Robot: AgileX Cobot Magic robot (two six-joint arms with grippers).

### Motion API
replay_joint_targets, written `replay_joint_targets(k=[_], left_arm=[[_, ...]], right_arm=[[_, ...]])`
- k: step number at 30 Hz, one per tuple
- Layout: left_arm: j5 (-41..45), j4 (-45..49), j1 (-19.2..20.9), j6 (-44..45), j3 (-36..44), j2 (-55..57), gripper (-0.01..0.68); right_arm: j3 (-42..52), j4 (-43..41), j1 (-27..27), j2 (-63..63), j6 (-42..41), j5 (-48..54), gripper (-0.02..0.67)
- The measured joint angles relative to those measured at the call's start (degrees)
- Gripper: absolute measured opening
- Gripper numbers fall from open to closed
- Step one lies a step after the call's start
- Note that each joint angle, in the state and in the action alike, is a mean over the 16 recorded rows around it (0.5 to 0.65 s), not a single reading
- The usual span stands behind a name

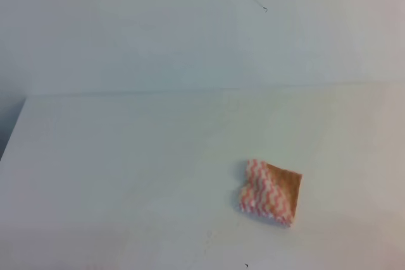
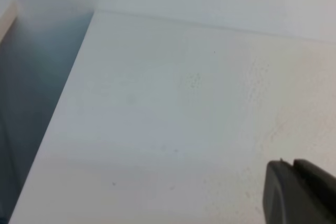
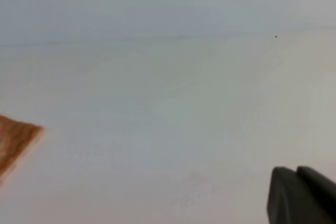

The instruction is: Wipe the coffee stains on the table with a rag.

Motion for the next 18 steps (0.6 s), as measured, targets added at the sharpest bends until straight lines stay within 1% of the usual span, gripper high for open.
replay_joint_targets(k=[9,18], left_arm=[[0.0,0.0,0.0,0.0,0.0,-0.2,-0.001],[0.0,0.0,0.0,0.0,0.0,-0.1,-0.001]], right_arm=[[0.0,1.7,0.0,0.0,0.5,0.9,-0.003],[0.0,4.6,-0.1,-0.3,-0.8,0.7,-0.003]])
